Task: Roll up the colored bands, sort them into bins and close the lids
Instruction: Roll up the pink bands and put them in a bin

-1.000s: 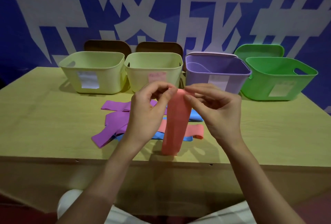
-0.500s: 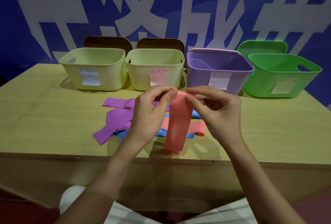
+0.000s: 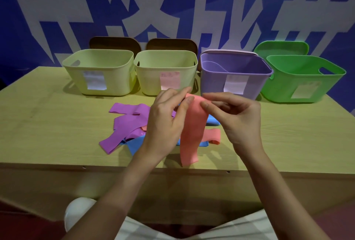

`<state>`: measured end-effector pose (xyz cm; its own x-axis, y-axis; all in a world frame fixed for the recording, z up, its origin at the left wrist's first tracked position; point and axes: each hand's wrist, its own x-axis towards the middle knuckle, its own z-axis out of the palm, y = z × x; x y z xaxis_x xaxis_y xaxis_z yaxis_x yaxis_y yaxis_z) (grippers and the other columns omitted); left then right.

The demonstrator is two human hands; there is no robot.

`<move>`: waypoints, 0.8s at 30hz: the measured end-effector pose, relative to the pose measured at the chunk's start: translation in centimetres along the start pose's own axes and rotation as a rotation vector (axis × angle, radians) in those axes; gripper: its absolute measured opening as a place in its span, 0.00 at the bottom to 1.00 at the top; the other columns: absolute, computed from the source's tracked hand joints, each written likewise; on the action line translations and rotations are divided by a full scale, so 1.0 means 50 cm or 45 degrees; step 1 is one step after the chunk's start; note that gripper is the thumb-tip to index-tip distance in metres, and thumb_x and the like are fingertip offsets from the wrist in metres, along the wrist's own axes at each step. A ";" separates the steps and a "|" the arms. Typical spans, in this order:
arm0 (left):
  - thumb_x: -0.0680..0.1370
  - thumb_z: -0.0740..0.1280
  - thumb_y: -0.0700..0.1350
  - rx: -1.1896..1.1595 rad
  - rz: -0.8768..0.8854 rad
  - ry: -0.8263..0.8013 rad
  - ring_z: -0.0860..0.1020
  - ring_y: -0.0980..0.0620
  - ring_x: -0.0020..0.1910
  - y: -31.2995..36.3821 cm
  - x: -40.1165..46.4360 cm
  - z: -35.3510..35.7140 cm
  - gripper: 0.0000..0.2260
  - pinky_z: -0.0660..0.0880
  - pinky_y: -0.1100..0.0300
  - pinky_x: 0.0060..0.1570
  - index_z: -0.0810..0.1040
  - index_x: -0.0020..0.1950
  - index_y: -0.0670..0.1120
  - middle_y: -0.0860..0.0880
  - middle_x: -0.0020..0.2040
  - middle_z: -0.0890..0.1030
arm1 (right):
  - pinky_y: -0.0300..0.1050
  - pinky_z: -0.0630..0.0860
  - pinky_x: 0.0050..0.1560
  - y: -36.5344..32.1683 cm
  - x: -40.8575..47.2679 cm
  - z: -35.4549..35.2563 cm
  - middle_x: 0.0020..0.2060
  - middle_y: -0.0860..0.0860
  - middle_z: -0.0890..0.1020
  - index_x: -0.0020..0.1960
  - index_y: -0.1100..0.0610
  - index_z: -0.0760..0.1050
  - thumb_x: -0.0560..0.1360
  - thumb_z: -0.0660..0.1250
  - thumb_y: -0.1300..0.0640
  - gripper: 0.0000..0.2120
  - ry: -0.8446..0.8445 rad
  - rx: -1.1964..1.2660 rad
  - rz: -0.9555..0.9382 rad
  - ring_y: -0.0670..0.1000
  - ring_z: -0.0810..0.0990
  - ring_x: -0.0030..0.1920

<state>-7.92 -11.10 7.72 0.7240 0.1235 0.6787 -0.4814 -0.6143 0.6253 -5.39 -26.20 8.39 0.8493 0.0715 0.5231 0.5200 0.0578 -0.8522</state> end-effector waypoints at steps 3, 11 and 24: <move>0.80 0.62 0.44 -0.021 -0.021 0.036 0.74 0.58 0.49 -0.002 0.000 0.003 0.15 0.69 0.69 0.50 0.78 0.64 0.42 0.60 0.44 0.73 | 0.40 0.80 0.43 0.000 0.000 0.000 0.37 0.57 0.85 0.50 0.62 0.83 0.68 0.75 0.68 0.11 -0.017 -0.006 -0.010 0.56 0.83 0.38; 0.81 0.61 0.42 -0.036 -0.113 0.060 0.77 0.52 0.53 -0.003 -0.003 0.014 0.13 0.73 0.64 0.54 0.78 0.63 0.41 0.50 0.51 0.79 | 0.35 0.75 0.42 0.008 -0.005 0.010 0.42 0.54 0.83 0.50 0.60 0.82 0.70 0.74 0.68 0.11 -0.032 -0.077 -0.070 0.44 0.80 0.39; 0.81 0.62 0.41 -0.262 -0.317 -0.180 0.79 0.55 0.54 -0.018 0.019 0.008 0.11 0.74 0.60 0.55 0.81 0.59 0.43 0.49 0.52 0.82 | 0.36 0.77 0.43 0.007 0.007 -0.005 0.38 0.52 0.84 0.48 0.61 0.83 0.67 0.76 0.68 0.10 -0.020 -0.011 0.096 0.46 0.81 0.38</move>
<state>-6.62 -10.73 7.65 0.8860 0.1317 0.4446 -0.3606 -0.4069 0.8393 -4.89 -26.43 8.28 0.8846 0.0906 0.4575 0.4555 0.0433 -0.8892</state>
